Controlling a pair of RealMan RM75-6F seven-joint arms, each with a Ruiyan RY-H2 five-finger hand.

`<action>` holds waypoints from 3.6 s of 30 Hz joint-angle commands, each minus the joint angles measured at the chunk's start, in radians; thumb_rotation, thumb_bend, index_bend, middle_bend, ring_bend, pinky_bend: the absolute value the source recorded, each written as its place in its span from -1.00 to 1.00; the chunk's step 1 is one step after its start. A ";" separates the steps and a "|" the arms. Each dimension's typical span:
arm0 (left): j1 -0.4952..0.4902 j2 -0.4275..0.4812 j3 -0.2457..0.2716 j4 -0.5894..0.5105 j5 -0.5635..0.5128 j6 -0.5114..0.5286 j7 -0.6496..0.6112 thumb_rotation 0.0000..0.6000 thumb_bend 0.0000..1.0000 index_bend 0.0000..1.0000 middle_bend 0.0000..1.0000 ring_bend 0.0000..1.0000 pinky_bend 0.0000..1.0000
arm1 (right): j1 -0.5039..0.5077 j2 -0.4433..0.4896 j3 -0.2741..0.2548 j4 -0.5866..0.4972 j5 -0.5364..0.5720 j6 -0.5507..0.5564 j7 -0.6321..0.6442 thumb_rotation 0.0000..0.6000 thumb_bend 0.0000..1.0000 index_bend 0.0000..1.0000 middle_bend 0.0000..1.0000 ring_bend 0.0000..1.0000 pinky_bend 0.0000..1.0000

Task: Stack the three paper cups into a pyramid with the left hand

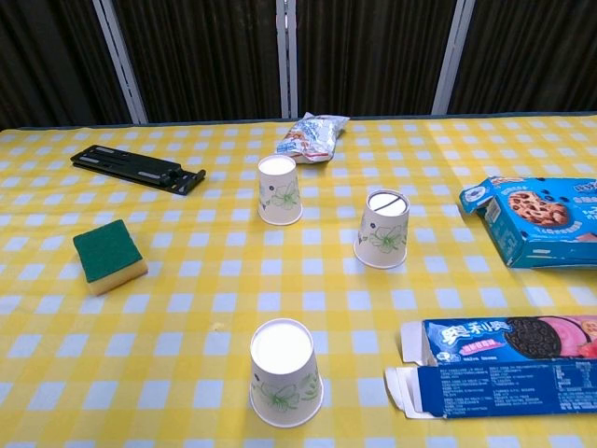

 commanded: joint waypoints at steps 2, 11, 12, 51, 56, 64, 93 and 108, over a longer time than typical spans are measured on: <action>-0.003 -0.001 -0.002 0.003 -0.005 -0.005 -0.003 1.00 -1.00 -1.00 -1.00 -1.00 -1.00 | 0.002 0.000 0.001 0.000 0.002 -0.004 -0.001 1.00 -0.60 -0.99 -1.00 -1.00 -1.00; -0.001 0.000 -0.001 0.002 0.000 0.001 -0.005 1.00 -1.00 -1.00 -1.00 -1.00 -1.00 | 0.002 0.000 -0.004 0.002 0.001 -0.010 0.000 1.00 -0.60 -0.99 -1.00 -1.00 -1.00; -0.001 0.000 -0.001 0.001 0.001 0.001 -0.004 1.00 -1.00 -1.00 -1.00 -1.00 -1.00 | 0.001 0.000 -0.005 0.002 0.000 -0.009 0.001 1.00 -0.60 -0.99 -1.00 -1.00 -1.00; -0.012 -0.017 0.015 0.010 0.037 -0.006 0.015 1.00 -1.00 -1.00 -1.00 -1.00 -1.00 | 0.004 0.000 -0.012 -0.001 -0.004 -0.020 -0.008 1.00 -0.60 -0.99 -1.00 -1.00 -1.00; -0.019 -0.021 0.018 0.012 0.042 -0.015 0.015 1.00 -1.00 -1.00 -1.00 -1.00 -1.00 | 0.004 0.003 -0.012 -0.006 -0.005 -0.018 -0.006 1.00 -0.60 -0.99 -1.00 -1.00 -1.00; -0.059 -0.021 0.012 -0.017 0.063 -0.057 0.002 1.00 -1.00 -1.00 -1.00 -1.00 -1.00 | 0.000 0.016 -0.002 -0.011 0.008 -0.011 0.022 1.00 -0.60 -0.99 -1.00 -1.00 -1.00; -0.354 -0.056 -0.007 -0.252 0.052 -0.474 0.336 1.00 -0.89 -0.59 -1.00 -1.00 -1.00 | -0.003 0.030 0.014 -0.010 0.026 -0.005 0.059 1.00 -0.60 -0.98 -1.00 -1.00 -1.00; -0.440 -0.170 -0.002 -0.293 -0.048 -0.571 0.483 1.00 -0.87 -0.64 -1.00 -1.00 -1.00 | -0.010 0.038 0.029 -0.012 0.037 0.014 0.064 1.00 -0.60 -0.97 -1.00 -1.00 -1.00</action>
